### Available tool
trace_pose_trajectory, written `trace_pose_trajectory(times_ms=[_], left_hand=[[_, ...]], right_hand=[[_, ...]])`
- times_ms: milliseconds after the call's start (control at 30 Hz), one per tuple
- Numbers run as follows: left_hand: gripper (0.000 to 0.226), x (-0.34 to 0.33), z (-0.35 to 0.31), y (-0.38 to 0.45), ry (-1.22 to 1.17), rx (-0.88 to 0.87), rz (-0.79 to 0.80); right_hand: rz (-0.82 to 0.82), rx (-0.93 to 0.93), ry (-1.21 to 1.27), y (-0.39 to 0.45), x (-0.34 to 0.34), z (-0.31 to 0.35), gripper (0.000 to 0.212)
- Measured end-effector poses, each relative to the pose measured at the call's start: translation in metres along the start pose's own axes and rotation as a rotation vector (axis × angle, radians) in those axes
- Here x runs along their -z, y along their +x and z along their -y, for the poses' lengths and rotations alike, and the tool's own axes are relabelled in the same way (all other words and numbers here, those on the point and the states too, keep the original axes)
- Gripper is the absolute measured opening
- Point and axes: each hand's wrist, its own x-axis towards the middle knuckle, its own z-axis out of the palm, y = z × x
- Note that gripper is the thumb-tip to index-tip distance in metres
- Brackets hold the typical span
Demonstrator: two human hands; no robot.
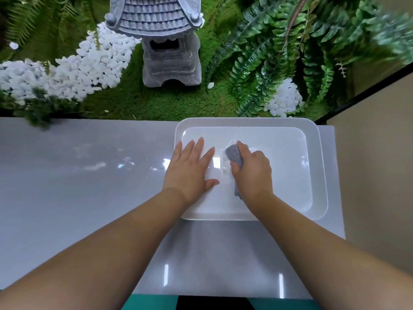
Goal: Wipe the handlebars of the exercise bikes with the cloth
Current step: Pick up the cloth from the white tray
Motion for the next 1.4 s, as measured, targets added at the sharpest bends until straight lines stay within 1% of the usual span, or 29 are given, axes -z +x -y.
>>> trace_pose_trajectory(times_ms=[67,200,400,567,733,833,1000,1200,1300,1400], left_hand=[[0.076,0.003,0.001,-0.001,-0.038,-0.008,0.001],[0.072,0.015,0.004,-0.014,-0.109,0.006,0.002],[0.070,0.049,0.010,-0.055,-0.142,0.040,0.020],[0.067,0.083,0.017,-0.100,-0.170,0.069,0.019],[0.067,0.103,0.024,-0.153,-0.248,0.150,0.015],[0.065,0.107,0.028,-0.183,-0.243,0.203,0.011],[0.068,0.109,0.026,-0.236,-0.188,0.304,-0.007],[0.068,0.111,-0.006,-0.293,-0.170,0.468,-0.050],[0.068,0.109,-0.029,-0.324,-0.177,0.545,-0.046],[0.069,0.102,-0.054,-0.357,-0.182,0.604,-0.022]], right_hand=[[0.032,0.014,0.022,0.002,0.004,-0.002,0.055],[0.085,0.026,0.176,-0.004,0.021,-0.006,0.054],[0.173,0.122,0.180,-0.034,0.063,0.003,0.054],[0.169,0.149,0.231,-0.071,0.101,0.024,0.051],[0.147,0.210,0.229,-0.109,0.133,0.047,0.053],[0.151,0.250,0.229,-0.130,0.146,0.055,0.050],[0.184,0.329,0.214,-0.159,0.163,0.062,0.055],[0.214,0.453,0.202,-0.192,0.178,0.063,0.049],[0.242,0.538,0.133,-0.212,0.182,0.061,0.042],[0.278,0.570,0.111,-0.235,0.183,0.058,0.035]])
